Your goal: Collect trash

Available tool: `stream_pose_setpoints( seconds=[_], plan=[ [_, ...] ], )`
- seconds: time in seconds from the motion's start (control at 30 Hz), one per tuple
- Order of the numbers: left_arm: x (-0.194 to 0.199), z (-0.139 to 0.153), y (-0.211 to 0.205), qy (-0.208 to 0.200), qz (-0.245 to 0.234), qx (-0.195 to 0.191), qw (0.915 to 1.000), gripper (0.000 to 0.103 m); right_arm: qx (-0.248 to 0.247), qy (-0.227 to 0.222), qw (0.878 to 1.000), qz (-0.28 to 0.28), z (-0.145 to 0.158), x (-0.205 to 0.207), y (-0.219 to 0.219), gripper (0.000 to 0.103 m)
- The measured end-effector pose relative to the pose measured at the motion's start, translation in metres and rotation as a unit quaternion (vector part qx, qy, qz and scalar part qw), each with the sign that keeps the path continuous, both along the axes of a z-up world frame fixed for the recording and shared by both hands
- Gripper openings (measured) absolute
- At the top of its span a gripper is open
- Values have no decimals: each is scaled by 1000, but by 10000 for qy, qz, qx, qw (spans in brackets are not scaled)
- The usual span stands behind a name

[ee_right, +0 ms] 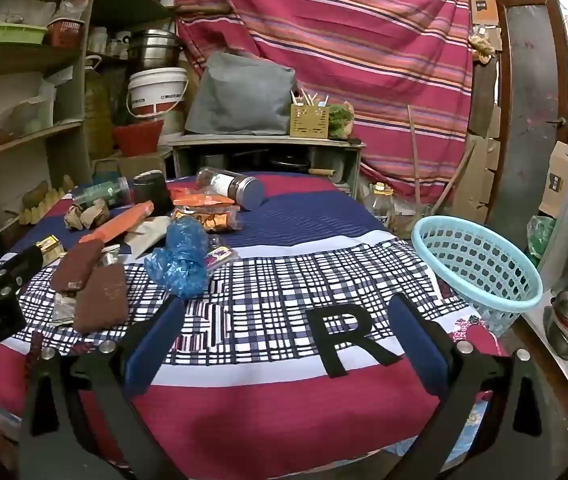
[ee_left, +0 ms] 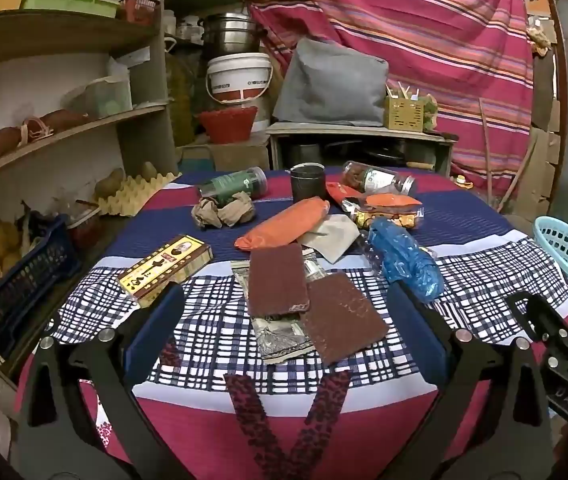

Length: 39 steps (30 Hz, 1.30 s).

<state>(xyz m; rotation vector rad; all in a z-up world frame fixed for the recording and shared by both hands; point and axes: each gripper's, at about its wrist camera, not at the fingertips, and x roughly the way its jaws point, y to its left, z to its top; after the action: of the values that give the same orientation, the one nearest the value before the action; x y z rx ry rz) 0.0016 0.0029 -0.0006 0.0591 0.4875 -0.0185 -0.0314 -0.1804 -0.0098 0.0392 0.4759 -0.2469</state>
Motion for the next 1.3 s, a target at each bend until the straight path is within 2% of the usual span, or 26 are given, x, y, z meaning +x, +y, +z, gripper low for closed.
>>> stream_pose_setpoints(
  seconds=[1.3],
  plan=[
    [1, 0, 1, 1, 7, -13, 10000, 98, -84, -25, 9999, -78, 2, 1, -3, 99]
  ],
)
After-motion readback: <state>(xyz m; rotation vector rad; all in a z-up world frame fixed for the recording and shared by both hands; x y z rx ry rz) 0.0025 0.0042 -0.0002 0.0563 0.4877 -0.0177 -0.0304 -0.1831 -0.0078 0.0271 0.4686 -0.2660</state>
